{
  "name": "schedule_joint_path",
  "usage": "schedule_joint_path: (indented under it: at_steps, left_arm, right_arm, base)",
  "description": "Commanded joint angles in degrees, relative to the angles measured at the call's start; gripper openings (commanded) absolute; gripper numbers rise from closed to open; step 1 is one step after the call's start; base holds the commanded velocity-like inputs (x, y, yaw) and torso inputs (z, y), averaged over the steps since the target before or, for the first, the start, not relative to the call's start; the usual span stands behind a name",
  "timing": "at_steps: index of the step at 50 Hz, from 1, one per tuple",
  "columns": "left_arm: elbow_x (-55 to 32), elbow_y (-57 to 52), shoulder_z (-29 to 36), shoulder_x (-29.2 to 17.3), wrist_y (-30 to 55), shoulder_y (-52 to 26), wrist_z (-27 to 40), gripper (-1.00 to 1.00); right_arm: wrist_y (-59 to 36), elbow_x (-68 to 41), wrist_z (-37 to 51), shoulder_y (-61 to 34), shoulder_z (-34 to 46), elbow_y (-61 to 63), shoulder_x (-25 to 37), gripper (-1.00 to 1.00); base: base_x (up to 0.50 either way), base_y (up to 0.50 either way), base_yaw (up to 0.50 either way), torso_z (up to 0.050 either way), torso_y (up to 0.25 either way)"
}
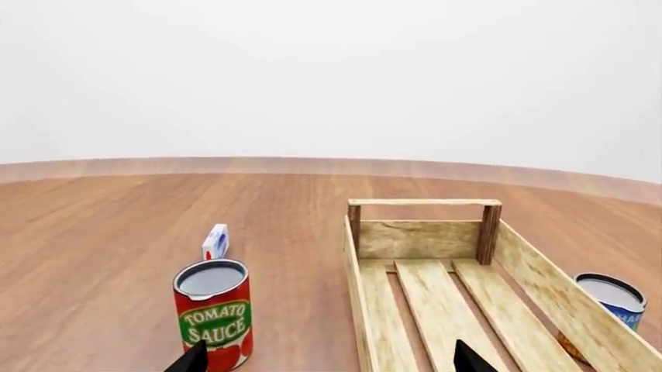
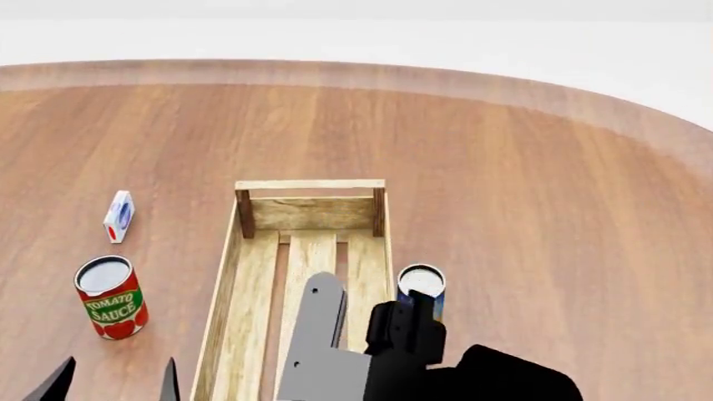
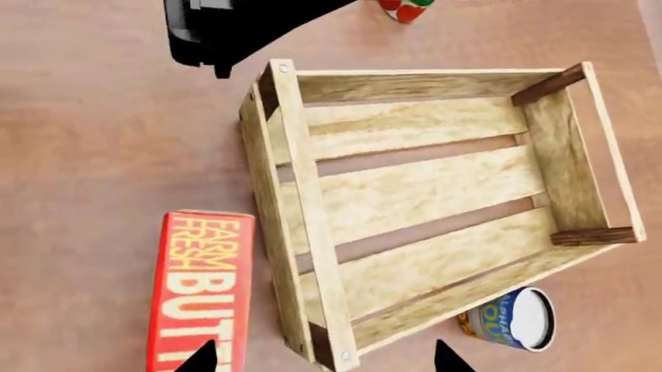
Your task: Pick up the butter and put it in the tray.
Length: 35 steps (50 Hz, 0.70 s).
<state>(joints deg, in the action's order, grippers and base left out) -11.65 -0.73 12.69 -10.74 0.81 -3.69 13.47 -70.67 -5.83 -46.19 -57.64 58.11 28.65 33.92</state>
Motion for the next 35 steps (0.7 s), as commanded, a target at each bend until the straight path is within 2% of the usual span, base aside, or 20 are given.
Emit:
schedule_joint_path:
  at_steps: [1, 10, 35]
  left_arm:
    - [-0.5, -0.2, 0.2, -0.3, 0.1, -0.1, 0.2, 1.00]
    - [-0.8, -0.6, 0.4, -0.6, -0.2, 0.4, 0.5, 1.00]
    - [-1.6, -1.5, 0.7, -1.3, 0.1, 0.3, 1.3, 1.00]
  right_arm:
    - [1.3, -1.9, -2.6, 3.3, 1.4, 3.7, 1.7, 1.00]
    - [2.1, -2.5, -2.0, 5.3, 1.4, 3.9, 1.3, 1.00]
    - [14.9, -1.4, 0.8, 11.9, 3.1, -8.6, 1.8, 1.00]
  base:
    - [0.00, 0.00, 0.00, 0.000, 0.000]
    - [0.00, 0.00, 0.00, 0.000, 0.000]
    - [0.00, 0.00, 0.00, 0.000, 0.000]
